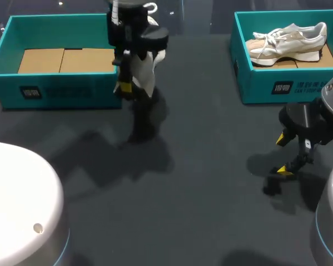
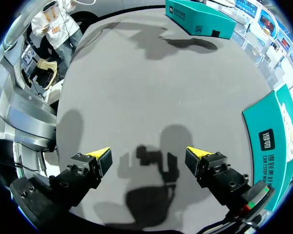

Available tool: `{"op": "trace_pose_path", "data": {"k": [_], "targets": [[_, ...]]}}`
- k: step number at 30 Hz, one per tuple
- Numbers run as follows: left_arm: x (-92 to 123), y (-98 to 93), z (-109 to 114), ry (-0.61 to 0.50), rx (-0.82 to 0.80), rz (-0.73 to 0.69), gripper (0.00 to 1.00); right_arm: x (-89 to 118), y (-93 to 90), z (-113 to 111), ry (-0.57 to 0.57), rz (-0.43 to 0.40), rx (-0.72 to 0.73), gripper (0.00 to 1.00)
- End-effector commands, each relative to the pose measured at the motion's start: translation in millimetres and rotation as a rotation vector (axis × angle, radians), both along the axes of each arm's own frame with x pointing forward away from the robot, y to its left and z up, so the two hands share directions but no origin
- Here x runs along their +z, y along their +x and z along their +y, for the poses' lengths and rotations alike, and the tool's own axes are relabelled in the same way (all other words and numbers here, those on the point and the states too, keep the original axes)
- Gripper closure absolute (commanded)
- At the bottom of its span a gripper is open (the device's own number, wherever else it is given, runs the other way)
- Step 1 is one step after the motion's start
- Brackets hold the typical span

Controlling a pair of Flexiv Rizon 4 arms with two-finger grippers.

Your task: Take the shoe out of the shoebox, open the shoe tongue, remove and reinsert the insole, then place the shoe into the shoebox

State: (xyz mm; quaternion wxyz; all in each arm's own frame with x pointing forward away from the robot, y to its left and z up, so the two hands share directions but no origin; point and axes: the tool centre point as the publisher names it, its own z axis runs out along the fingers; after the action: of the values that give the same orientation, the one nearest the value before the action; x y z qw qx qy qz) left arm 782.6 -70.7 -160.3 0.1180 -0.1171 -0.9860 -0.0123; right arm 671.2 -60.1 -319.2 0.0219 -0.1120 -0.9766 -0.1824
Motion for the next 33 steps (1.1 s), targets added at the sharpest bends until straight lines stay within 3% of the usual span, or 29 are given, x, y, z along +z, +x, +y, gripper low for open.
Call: {"op": "trace_pose_path", "data": {"k": [1, 8, 21, 33], "targets": [[19, 36.2, 48, -0.036, 0.005, 0.027, 1.0, 0, -1.2, 0, -0.001, -0.001, -0.001, 0.0], [29, 85.9, 93, -0.031, 0.017, 0.009, 1.0, 0, -1.2, 0, -0.001, -0.001, -0.001, 0.0], [25, 149.1, 172, -0.038, 0.114, 0.01, 1.0, 0, -1.2, 0, -0.001, -0.001, -0.001, 0.0], [22, 198.4, 260, -0.048, -0.002, -0.028, 1.0, 0, -1.2, 0, -0.001, -0.001, -0.001, 0.0]]}}
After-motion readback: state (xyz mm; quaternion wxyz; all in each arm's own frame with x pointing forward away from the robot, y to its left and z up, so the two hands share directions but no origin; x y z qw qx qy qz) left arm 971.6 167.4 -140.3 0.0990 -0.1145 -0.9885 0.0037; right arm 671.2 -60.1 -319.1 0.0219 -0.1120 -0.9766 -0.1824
